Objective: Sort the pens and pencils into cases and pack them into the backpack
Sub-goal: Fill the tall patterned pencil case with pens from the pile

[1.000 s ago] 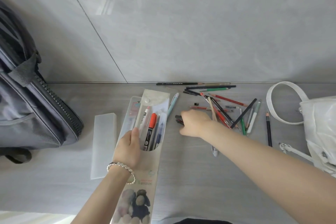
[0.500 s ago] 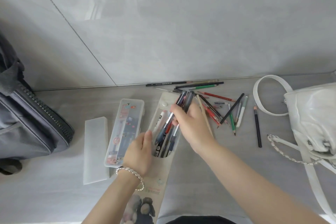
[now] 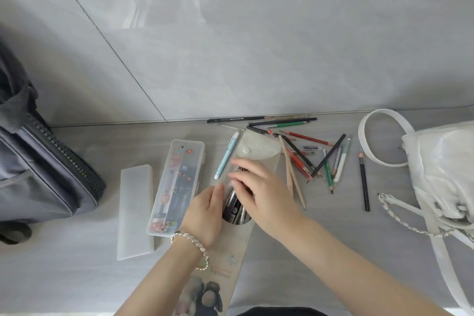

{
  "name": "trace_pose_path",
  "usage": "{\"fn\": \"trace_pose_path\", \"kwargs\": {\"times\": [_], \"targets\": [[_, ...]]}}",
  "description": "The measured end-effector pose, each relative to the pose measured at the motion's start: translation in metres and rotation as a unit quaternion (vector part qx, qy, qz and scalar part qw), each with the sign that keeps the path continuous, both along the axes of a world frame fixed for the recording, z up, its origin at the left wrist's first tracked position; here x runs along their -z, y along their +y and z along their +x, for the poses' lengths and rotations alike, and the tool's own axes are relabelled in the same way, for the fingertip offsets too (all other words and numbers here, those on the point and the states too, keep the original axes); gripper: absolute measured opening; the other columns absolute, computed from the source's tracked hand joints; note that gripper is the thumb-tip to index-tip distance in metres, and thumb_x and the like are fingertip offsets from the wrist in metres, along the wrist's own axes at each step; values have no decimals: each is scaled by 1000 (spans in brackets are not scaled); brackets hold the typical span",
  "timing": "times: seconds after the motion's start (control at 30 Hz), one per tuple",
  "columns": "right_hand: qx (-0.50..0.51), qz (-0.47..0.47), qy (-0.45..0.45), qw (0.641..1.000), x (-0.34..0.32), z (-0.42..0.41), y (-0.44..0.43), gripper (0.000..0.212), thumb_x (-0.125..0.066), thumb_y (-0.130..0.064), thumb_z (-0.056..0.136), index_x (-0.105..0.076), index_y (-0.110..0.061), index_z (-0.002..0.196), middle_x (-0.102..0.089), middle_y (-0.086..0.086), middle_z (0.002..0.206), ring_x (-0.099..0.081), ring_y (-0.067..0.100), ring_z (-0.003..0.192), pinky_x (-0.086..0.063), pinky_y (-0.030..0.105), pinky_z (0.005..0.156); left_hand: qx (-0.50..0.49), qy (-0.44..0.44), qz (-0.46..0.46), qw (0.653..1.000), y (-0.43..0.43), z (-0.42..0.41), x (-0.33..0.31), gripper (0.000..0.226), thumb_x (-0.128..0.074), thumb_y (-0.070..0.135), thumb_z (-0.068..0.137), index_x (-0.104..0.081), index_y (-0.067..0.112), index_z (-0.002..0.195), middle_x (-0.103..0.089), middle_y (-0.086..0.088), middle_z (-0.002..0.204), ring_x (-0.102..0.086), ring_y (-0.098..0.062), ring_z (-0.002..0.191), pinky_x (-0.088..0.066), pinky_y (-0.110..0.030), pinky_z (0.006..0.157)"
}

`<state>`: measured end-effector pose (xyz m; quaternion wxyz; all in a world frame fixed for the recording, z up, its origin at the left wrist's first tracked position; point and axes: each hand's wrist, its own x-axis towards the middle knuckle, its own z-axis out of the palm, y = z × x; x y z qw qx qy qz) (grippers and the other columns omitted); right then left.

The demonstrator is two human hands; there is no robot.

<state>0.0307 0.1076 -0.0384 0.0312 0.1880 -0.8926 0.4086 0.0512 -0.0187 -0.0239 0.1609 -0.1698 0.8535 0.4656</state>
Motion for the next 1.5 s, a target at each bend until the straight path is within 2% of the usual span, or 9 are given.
{"fn": "trace_pose_path", "kwargs": {"times": [0.13,0.23,0.33,0.63,0.8,0.87,1.0,1.27,1.5], "targets": [[-95,187,51,976,9,-13,1,33,-44,-27,88,-65,-11,107,-56,7,132,-49,25,117,-36,43,105,-33,-17,-5,999,-4,-6,5,45,-32,26,99,-31,15,55,-32,4,54,-30,-13,52,-25,-28,53],[-104,17,-36,994,-1,-32,-6,23,-53,-12,86,-68,-6,102,-67,10,114,-57,21,110,-36,26,100,-69,-24,-38,997,-16,-14,8,44,-31,27,99,-33,13,57,-36,2,57,-34,-17,56,-27,-27,52],[72,-73,-53,993,3,-61,-15,21,-51,-9,87,-65,-7,102,-68,7,98,-59,12,86,-46,25,78,-104,-30,-70,992,-36,-23,7,42,-29,29,98,-36,11,61,-39,-1,62,-36,-18,59,-28,-28,54],[3,363,-279,889,42,-95,-64,33,-45,-26,94,-51,-10,122,-31,27,143,-56,34,108,-41,30,72,-161,-18,-80,983,-65,-36,4,37,-30,26,98,-29,11,64,-31,-3,61,-27,-18,54,-24,-31,53],[73,253,-326,908,50,-91,-49,63,-48,6,85,-21,-2,141,-58,20,114,-58,35,103,-46,36,77,-157,-30,-72,985,-62,-35,7,40,-31,28,98,-28,11,62,-31,-2,60,-27,-17,54,-24,-31,52],[95,160,-351,918,45,-88,-39,46,-44,1,88,-28,-4,131,-60,17,97,-59,33,85,-44,34,65,-150,-24,-67,986,-59,-35,8,42,-31,26,98,-26,12,60,-30,-1,59,-26,-18,54,-23,-32,52],[105,199,-287,931,34,-86,-3,14,-43,-15,91,-39,-10,104,-52,5,72,-49,23,57,-33,27,45,-134,-16,-60,989,-51,-36,7,44,-30,26,99,-26,13,56,-30,0,58,-28,-17,54,-25,-32,52],[58,473,-197,857,39,-87,50,27,-45,-1,90,-53,-8,115,-62,9,107,-63,28,90,-40,30,61,-109,-30,-59,992,-38,-27,10,45,-30,30,98,-33,13,57,-37,-1,58,-35,-21,59,-28,-33,55],[34,370,-101,923,33,-86,58,30,-48,-25,93,-55,-6,116,-49,11,114,-55,26,71,-41,32,57,-100,-32,-64,992,-32,-18,10,45,-30,28,99,-31,12,57,-34,0,58,-32,-16,55,-26,-30,53]]}}
